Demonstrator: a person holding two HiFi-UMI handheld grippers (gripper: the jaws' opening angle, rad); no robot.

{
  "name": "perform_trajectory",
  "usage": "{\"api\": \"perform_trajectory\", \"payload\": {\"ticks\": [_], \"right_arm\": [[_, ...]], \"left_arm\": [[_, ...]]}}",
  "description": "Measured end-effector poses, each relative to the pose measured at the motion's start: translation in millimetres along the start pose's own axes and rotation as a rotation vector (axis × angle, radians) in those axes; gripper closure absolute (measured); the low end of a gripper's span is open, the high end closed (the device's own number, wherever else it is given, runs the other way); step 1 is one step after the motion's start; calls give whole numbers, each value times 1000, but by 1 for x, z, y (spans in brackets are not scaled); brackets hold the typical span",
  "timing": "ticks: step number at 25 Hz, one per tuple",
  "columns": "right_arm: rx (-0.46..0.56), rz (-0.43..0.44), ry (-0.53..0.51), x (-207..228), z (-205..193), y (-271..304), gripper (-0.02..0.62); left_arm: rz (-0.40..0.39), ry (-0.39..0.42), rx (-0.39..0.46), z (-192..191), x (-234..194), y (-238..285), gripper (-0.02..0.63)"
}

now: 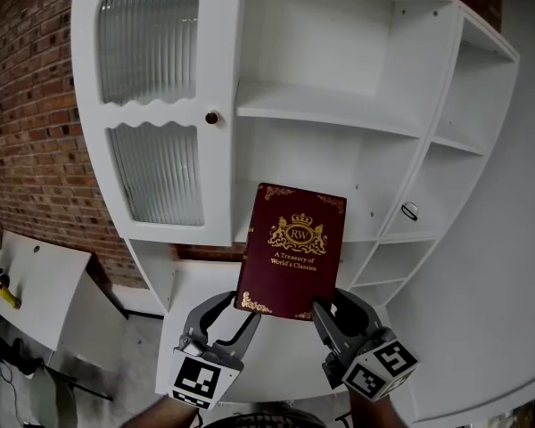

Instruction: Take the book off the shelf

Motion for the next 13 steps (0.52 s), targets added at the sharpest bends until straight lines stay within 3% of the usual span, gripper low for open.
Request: {"api": "perform_trajectory", "payload": {"ticks": [13], "right_arm": [[-15,15,-6,10,5,5,436]], "left_arm": [[9,5,-9,4,-1,8,417]]}}
Point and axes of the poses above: the fingertips, and each gripper's own axes: y forward along the fingers, x to its right, z out of its top, the point moved 10 cm from there along -y, backward along the fingers, and after that the axes turned 2 degrees about -x, right-handed, at the moved point
